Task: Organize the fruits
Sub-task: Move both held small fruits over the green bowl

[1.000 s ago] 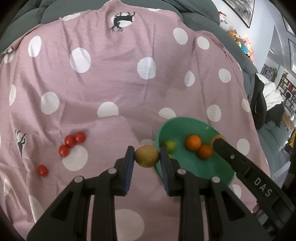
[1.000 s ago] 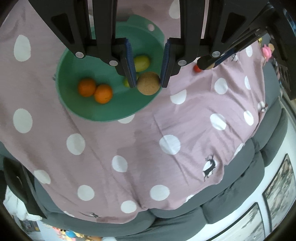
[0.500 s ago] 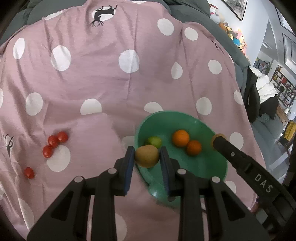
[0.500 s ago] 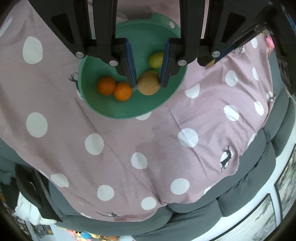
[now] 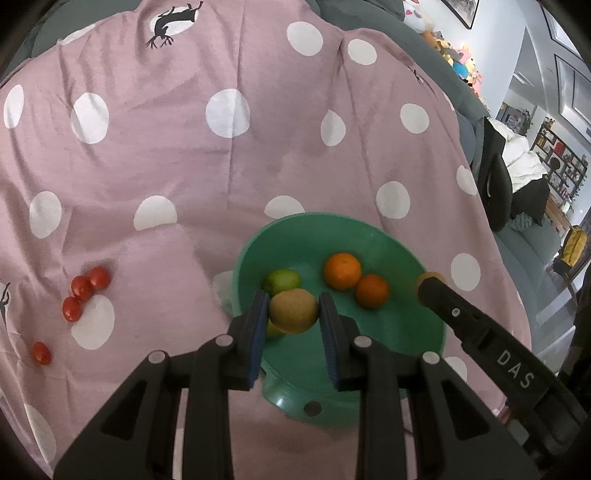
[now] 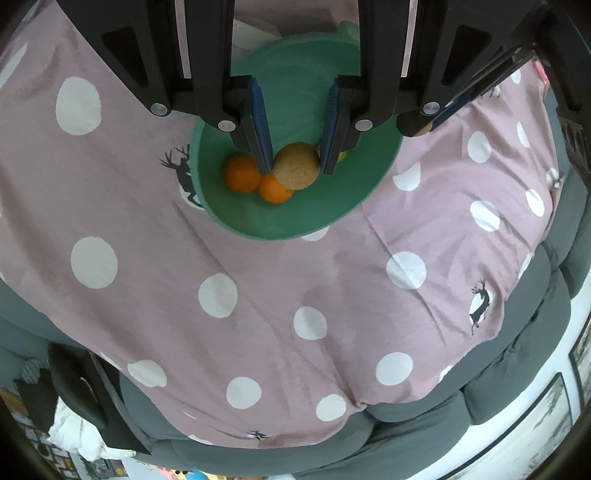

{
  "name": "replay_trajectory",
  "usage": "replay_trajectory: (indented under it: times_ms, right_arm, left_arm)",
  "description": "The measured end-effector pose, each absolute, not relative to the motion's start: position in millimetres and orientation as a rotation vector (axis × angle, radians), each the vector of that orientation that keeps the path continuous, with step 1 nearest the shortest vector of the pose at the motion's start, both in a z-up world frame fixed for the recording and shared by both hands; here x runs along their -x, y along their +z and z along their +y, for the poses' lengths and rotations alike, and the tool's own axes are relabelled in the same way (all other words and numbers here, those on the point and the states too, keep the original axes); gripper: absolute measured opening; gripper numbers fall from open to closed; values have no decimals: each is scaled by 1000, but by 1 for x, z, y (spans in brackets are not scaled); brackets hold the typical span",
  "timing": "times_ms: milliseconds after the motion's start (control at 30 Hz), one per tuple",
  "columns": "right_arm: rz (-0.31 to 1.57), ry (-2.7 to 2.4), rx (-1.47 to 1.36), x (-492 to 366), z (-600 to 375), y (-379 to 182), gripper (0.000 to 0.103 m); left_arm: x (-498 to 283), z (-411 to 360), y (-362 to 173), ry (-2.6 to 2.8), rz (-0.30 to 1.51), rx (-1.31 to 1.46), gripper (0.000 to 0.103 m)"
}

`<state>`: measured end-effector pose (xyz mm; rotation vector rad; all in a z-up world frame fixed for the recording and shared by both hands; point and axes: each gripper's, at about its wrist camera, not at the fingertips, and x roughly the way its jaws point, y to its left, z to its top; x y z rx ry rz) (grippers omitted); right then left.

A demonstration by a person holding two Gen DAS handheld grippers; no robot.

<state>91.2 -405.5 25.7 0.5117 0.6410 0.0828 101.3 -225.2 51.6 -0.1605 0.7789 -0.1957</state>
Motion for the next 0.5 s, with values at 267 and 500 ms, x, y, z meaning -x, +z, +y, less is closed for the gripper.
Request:
replay_trajectory:
  times_ms: [267,500]
  right_arm:
    - [661,68,-523,-94,-408,20,29]
    - [663,56,-522,-94,-408,20,29]
  left_arm:
    - [-102,-234,46,-205,793,137,27]
    - [-102,-239,43,-216,801,126,27]
